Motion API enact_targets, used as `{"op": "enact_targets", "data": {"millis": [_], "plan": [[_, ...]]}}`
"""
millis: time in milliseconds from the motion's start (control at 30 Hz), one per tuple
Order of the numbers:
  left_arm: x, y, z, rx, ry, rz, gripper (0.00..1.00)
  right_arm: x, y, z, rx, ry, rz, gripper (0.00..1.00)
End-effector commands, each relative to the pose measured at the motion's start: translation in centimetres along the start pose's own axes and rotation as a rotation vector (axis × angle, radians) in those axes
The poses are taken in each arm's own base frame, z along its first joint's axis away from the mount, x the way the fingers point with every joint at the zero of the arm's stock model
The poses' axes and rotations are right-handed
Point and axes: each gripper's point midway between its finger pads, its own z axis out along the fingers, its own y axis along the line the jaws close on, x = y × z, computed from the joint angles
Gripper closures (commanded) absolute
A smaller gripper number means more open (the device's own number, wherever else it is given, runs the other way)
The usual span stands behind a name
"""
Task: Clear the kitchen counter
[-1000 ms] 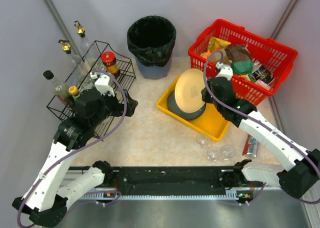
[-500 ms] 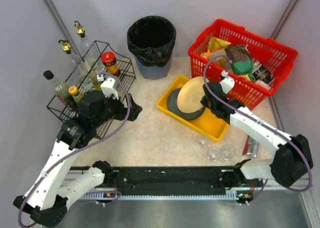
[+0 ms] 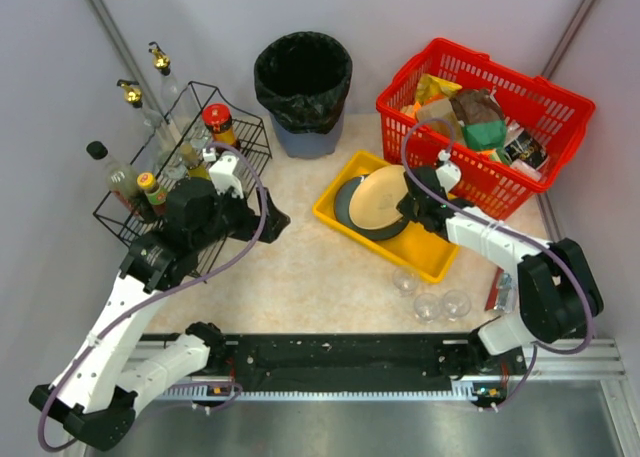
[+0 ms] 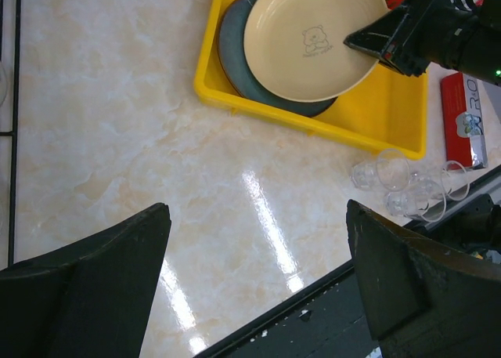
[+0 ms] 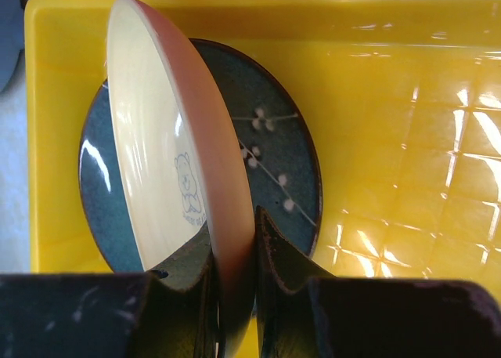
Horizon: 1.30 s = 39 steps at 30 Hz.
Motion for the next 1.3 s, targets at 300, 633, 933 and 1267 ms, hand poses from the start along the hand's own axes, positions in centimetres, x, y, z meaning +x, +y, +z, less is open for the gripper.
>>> {"op": "enact_targets", "data": {"millis": [300,633,933,1267], "plan": [[0.6,-0.9,1.8,0.057,0.041,-0.034,0.05,2.8,1.6,2.8,-0.07,0.134,-0.037,0.51],[3.6,-0.6,4.7,0.082,0.131,-0.098,0.06,3.6,-0.3,2.2,-0.01,0.198,-0.154,0.28],[6.5,-1.8,6.3,0.164,0.19,-0.162,0.07,0.8,-0.9,-1.9,-0.006,0.161,-0.239,0.22],[10.1,-6.1,8.9,0.293,0.294,-0.176,0.07,-2.0,-1.6,-12.2,-0.201,0.081,-0.232,0.2]]}}
